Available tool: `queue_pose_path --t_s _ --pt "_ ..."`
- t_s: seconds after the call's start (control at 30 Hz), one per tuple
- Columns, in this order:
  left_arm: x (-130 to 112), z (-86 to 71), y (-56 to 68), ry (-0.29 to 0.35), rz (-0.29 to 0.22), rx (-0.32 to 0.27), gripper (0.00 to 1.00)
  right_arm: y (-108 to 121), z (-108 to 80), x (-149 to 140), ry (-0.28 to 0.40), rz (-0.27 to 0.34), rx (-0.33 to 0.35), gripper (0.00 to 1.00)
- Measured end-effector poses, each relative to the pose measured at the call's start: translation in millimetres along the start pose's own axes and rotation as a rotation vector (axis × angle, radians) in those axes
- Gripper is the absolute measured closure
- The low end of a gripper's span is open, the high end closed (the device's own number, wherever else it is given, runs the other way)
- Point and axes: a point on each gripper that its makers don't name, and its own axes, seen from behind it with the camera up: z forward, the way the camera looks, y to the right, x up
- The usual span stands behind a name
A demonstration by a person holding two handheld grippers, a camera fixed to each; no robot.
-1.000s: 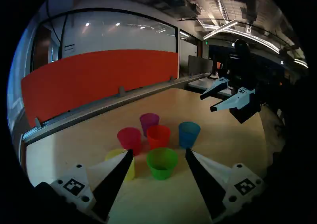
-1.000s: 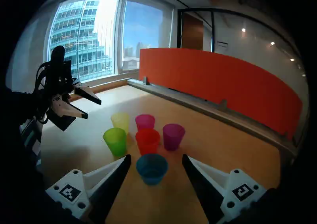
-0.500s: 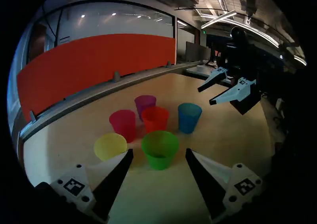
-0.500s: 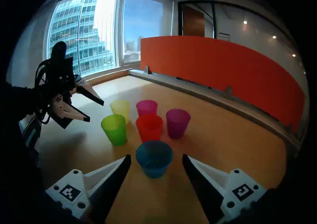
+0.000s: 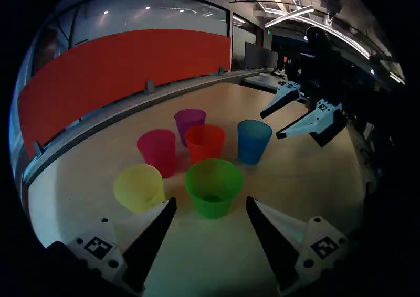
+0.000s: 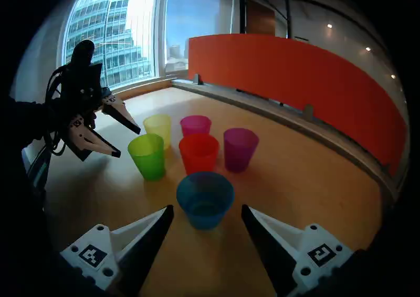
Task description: Pour water
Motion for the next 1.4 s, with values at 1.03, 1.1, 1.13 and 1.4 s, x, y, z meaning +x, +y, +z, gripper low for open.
queue_pose_path --t_s 1.03,1.1,1.13,1.4 --pt "3.2 47.4 3.1 -0.056 0.026 -0.044 0.02 1.2 44.6 -3.7 -0.036 -0.013 0.035 0.00" --pt "3.7 48.8 2.5 -0.057 0.024 -0.044 0.02 1.2 46.1 -3.6 -0.036 -0.013 0.036 0.00" --pt "3.8 49.6 2.6 -0.057 0.020 -0.046 0.02 1.3 46.8 -3.7 -0.036 -0.014 0.037 0.00" --pt "1.3 54.8 0.1 -0.072 0.015 -0.036 0.13 1.6 48.5 -4.7 -0.037 -0.019 0.039 0.00"
